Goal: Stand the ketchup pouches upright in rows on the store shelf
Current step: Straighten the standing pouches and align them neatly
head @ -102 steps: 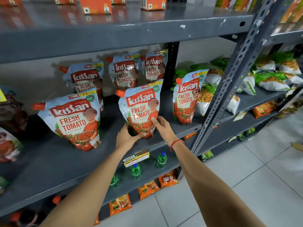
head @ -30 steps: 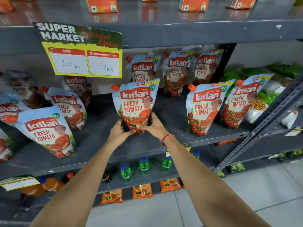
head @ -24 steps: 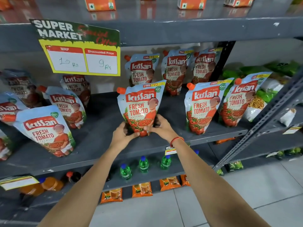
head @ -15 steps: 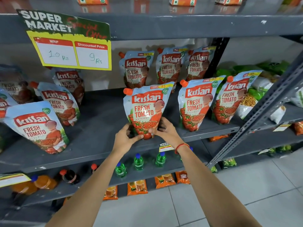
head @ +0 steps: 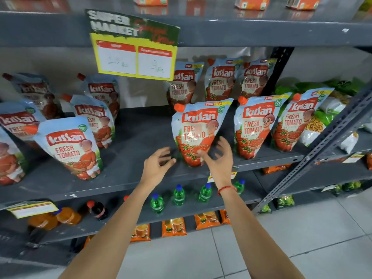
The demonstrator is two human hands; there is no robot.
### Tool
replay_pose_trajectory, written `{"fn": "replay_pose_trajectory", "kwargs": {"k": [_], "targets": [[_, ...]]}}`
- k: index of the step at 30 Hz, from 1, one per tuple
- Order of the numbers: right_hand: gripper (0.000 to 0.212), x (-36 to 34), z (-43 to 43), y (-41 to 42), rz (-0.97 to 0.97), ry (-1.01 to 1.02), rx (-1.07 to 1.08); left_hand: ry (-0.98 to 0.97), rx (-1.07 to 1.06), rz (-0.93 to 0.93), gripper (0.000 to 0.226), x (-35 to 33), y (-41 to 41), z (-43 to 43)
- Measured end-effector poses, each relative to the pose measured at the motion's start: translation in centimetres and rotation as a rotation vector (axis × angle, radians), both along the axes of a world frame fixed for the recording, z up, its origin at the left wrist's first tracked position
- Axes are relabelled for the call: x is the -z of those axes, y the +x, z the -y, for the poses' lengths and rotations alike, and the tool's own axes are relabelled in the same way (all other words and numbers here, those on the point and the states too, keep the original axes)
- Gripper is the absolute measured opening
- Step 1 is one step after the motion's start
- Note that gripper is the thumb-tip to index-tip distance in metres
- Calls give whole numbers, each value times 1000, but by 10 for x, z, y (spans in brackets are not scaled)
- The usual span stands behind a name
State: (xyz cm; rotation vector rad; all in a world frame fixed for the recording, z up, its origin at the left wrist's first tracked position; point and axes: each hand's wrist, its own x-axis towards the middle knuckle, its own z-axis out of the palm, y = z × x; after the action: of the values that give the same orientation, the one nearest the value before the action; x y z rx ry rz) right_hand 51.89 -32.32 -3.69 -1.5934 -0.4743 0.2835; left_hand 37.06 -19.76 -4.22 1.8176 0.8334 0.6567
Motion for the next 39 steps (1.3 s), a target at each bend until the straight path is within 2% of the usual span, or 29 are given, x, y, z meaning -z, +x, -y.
{"fn": "replay_pose_trajectory", "kwargs": {"k": [2,3,6,8,11,13,16,18,20,24,36,39], "targets": [[64,-4,-6,-31,153,50,201,29,-94,70,36,-5,-31,-8],[55,-5,-10,-46,229,62,230,44,-136,103,28,-7,-45,-10],[37,-9,-43,-98,321,84,47,82,-268,167,8,-10,-102,-21],[37,-9,-72,-129,304,22,-184,93,-381,175,6,-7,-138,-29],[60,2,-112,-162,171,-148,-471,100,-559,165,16,-2,-183,-46],[76,7,-134,-180,62,-223,-608,71,-581,141,32,0,-206,-65],[84,10,-161,-199,74,-278,-741,-9,-392,-38,70,4,-229,-98],[77,10,-173,-206,106,-286,-789,12,-223,-129,76,6,-233,-112],[66,12,-178,-209,114,-297,-797,42,-146,-154,71,6,-231,-119],[52,17,-174,-207,75,-247,-741,68,-163,-179,62,5,-224,-122],[49,22,-152,-200,60,-196,-641,64,-51,-181,53,0,-215,-116],[45,17,-138,-214,62,-62,-428,84,-159,-40,49,-13,-238,-121]]}}
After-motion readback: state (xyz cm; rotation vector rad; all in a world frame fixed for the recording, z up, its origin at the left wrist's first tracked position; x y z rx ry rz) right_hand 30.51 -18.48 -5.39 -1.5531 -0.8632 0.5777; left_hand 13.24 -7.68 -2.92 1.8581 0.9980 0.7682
